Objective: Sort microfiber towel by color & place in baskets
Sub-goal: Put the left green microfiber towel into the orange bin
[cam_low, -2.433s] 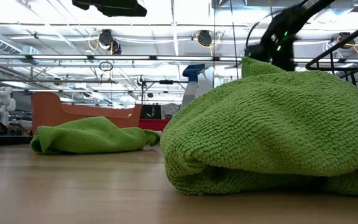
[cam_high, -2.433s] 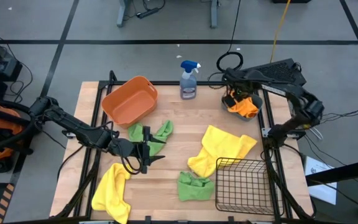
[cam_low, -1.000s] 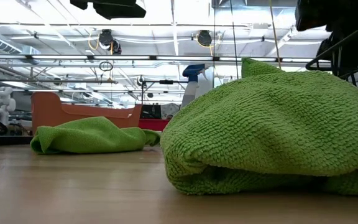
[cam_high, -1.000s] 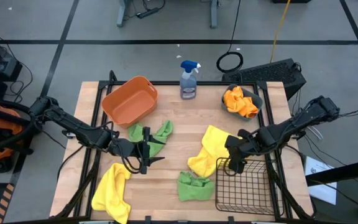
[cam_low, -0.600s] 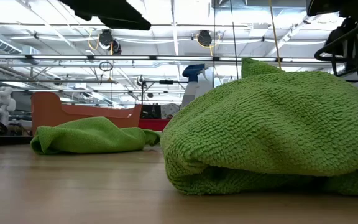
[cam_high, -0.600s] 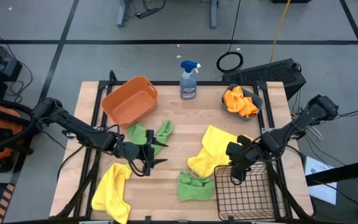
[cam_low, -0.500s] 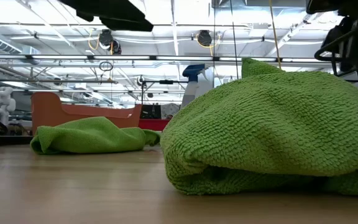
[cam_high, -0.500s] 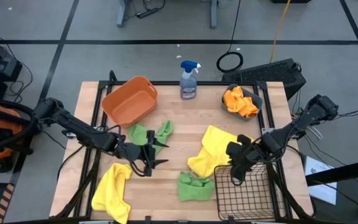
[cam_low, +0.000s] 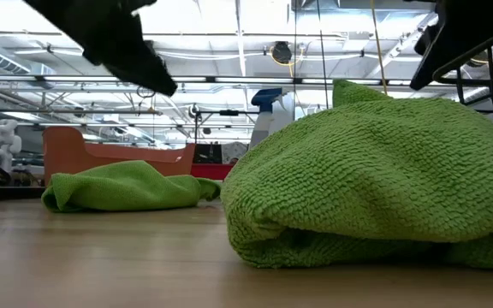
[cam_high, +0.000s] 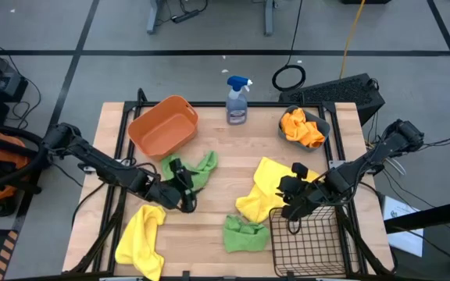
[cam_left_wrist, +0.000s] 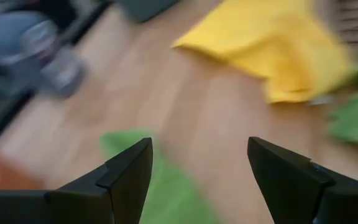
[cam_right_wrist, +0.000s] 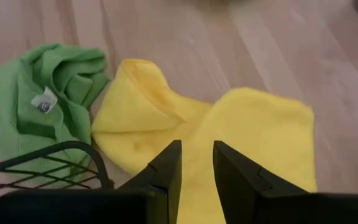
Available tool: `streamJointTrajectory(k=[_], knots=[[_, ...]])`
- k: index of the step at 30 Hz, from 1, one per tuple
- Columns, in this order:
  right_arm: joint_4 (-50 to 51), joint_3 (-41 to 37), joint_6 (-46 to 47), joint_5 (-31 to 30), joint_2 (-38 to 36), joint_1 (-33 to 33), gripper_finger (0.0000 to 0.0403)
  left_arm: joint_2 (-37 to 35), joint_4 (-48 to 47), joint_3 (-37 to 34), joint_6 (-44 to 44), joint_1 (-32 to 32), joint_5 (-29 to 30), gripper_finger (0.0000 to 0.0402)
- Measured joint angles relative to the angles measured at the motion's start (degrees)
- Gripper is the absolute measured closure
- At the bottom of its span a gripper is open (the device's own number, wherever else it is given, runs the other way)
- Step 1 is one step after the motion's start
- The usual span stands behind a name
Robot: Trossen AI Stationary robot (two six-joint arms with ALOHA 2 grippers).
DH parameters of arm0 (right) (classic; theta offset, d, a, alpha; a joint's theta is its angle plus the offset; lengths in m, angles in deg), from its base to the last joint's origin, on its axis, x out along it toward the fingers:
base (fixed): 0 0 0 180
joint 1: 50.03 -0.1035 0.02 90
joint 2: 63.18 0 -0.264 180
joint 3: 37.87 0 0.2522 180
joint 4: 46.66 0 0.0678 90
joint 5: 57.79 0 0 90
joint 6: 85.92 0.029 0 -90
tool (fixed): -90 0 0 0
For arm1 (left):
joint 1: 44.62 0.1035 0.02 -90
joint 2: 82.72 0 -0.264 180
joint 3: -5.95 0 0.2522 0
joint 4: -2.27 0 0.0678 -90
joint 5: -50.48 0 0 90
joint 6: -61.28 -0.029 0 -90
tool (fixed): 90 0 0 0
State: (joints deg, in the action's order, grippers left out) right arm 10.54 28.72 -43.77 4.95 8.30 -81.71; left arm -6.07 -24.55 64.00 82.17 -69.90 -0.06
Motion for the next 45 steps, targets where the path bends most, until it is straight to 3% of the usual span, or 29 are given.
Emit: streamJointTrajectory(k=[5,11,20,27,30,36,45], knots=[[-2.32,0.0,-6.5,-0.31,1.68,0.13,0.0319,2.29,-9.37,0.0,12.22,0.0,3.28,0.0132],[-4.64,0.0,-15.95,-4.23,2.75,0.36,0.0319,7.44,-8.57,0.0,27.77,1.81,4.84,0.0132],[-4.77,0.0,-24.79,-4.75,2.73,1.26,0.0319,17.05,-8.47,-0.02,32.45,5.74,4.09,0.0132],[-7.19,0.0,-27.81,-4.49,2.73,3.78,0.0319,23.47,-5.06,0.2,30.44,7.37,-5.48,0.0139],[-8.61,0.0,-27.87,-4.31,2.71,4.31,0.0319,25.36,-2.85,0.33,29.81,7.39,-6.66,0.0184],[-12.6,0.0,-27.88,-4.27,2.71,4.28,0.0319,24.74,2.4,0.17,23.02,7.69,-8.1,0.0368],[-28.15,0.02,-31.04,-4.16,4.26,4.25,0.0309,12.0,3.84,2.23,9.1,7.86,-6.09,0.0373]])
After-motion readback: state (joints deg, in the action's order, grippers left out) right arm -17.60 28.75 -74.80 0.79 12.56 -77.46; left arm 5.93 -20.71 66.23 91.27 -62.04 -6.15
